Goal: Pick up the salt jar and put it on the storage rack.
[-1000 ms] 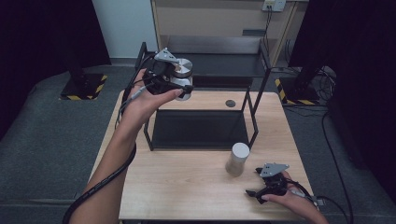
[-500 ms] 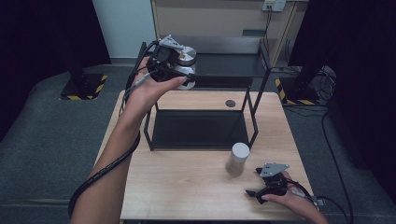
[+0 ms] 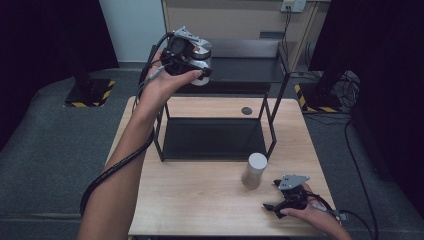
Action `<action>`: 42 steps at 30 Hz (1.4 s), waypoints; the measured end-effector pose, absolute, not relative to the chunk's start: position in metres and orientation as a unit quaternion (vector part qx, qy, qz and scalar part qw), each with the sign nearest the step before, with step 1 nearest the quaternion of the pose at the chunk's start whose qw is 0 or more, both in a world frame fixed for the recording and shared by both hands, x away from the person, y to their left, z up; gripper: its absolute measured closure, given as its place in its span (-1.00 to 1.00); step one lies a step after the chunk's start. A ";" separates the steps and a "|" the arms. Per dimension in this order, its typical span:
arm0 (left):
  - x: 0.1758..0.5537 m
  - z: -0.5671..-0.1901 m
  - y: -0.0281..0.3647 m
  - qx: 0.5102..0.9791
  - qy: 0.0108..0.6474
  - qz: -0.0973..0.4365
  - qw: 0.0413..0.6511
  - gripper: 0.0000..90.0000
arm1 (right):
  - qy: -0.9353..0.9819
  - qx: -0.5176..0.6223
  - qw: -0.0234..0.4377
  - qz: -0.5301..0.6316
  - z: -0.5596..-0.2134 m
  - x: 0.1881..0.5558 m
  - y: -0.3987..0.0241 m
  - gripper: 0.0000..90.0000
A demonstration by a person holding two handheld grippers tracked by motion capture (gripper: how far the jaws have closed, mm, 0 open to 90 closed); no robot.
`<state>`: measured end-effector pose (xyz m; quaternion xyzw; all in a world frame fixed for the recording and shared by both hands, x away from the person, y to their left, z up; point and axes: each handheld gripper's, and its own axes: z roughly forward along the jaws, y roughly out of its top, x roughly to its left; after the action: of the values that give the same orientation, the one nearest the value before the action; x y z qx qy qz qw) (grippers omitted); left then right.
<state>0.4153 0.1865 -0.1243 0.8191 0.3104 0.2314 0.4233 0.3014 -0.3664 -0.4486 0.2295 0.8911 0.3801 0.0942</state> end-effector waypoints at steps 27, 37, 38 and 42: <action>0.466 -0.138 0.190 0.809 0.336 0.226 0.425 -0.34 | 0.892 0.227 0.093 0.380 -0.449 0.302 -0.367 -0.96; 0.474 -0.140 0.198 0.802 0.353 0.205 0.435 -0.34 | 0.892 0.227 0.093 0.380 -0.449 0.302 -0.367 -0.96; 0.474 -0.140 0.198 0.802 0.354 0.205 0.435 -0.34 | 0.892 0.227 0.093 0.380 -0.449 0.302 -0.367 -0.96; 0.474 -0.140 0.198 0.803 0.353 0.205 0.435 -0.34 | 0.892 0.226 0.093 0.380 -0.449 0.302 -0.367 -0.96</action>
<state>0.4737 0.1978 -0.1401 0.8028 0.3529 0.2054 0.4345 0.3024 -0.3673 -0.4486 0.2263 0.8919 0.3804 0.0929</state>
